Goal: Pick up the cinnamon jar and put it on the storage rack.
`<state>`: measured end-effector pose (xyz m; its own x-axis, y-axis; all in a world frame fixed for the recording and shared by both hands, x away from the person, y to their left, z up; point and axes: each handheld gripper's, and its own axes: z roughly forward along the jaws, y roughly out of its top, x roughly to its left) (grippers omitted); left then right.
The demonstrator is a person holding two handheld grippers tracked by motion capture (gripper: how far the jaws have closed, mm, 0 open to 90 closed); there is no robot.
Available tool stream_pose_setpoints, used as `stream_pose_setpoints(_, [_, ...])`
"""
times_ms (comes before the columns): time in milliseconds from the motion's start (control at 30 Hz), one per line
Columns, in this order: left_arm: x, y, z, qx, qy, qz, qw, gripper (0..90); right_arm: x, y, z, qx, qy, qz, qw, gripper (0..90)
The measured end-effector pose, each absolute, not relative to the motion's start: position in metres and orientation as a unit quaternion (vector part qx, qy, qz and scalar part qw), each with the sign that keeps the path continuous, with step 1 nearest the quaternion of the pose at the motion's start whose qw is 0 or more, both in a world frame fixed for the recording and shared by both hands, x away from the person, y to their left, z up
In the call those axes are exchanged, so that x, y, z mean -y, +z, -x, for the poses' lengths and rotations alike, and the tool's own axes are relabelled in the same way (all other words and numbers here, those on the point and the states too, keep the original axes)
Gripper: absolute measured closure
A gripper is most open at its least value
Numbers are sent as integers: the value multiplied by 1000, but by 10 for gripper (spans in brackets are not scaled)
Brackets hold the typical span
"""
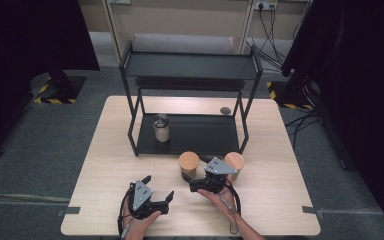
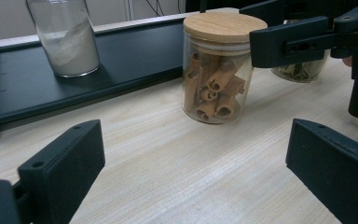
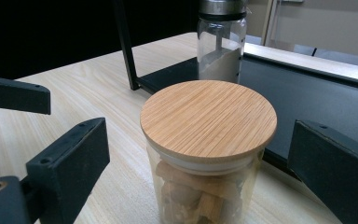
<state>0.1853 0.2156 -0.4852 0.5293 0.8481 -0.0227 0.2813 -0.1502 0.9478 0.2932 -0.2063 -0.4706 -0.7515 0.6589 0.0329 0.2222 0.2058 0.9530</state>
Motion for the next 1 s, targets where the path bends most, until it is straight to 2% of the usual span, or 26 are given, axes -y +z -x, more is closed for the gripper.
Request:
stream_pose_setpoints(633, [-216, -485, -185, -399, 275, -707, 515, 40, 200, -473, -303, -761, 547, -292, 195, 100])
stream_pose_setpoints(1000, [-216, -485, -185, -399, 275, -707, 515, 40, 194, -473, -307, -767, 539, -288, 193, 158])
